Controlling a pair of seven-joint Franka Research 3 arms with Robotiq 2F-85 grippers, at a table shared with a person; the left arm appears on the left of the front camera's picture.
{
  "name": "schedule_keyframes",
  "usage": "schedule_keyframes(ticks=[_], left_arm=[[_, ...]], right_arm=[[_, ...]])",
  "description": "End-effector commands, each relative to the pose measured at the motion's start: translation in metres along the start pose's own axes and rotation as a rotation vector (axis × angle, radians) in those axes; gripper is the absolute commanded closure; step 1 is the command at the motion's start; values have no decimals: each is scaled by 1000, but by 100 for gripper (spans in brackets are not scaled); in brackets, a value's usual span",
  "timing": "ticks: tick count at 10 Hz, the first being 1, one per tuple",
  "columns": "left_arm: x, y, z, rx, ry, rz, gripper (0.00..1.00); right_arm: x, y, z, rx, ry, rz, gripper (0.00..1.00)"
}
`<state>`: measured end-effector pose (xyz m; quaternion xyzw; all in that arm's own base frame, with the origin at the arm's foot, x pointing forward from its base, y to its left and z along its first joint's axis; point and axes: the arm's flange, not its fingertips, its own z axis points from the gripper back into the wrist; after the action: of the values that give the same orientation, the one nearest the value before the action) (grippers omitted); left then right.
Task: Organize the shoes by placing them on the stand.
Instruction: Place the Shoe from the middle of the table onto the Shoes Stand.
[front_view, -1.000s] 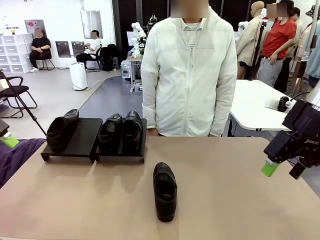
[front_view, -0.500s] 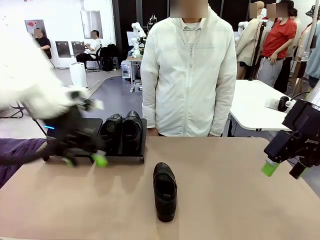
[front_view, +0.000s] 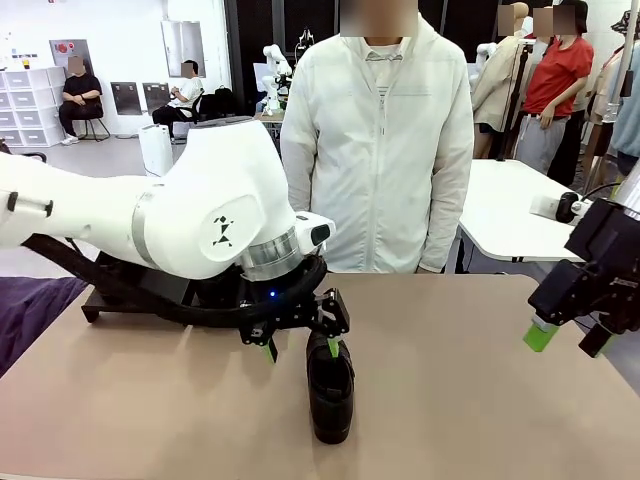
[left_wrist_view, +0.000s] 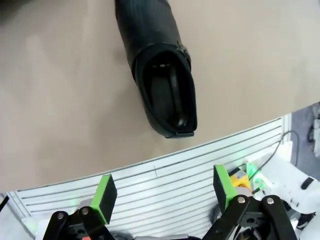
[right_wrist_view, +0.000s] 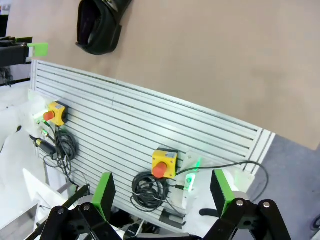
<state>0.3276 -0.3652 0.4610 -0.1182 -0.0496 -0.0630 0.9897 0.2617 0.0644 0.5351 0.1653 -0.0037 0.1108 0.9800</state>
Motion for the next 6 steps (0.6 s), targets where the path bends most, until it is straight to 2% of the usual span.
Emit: schedule_keyframes(ticks=[1, 3, 6], left_arm=[[-17, 1, 4, -5, 21, -21, 0], [-5, -3, -1, -1, 8, -9, 0], [21, -10, -65, 85, -183, 81, 0]], right_arm=[[1, -1, 4, 1, 11, 7, 0], [1, -1, 4, 1, 11, 7, 0], [1, -1, 4, 1, 11, 7, 0]])
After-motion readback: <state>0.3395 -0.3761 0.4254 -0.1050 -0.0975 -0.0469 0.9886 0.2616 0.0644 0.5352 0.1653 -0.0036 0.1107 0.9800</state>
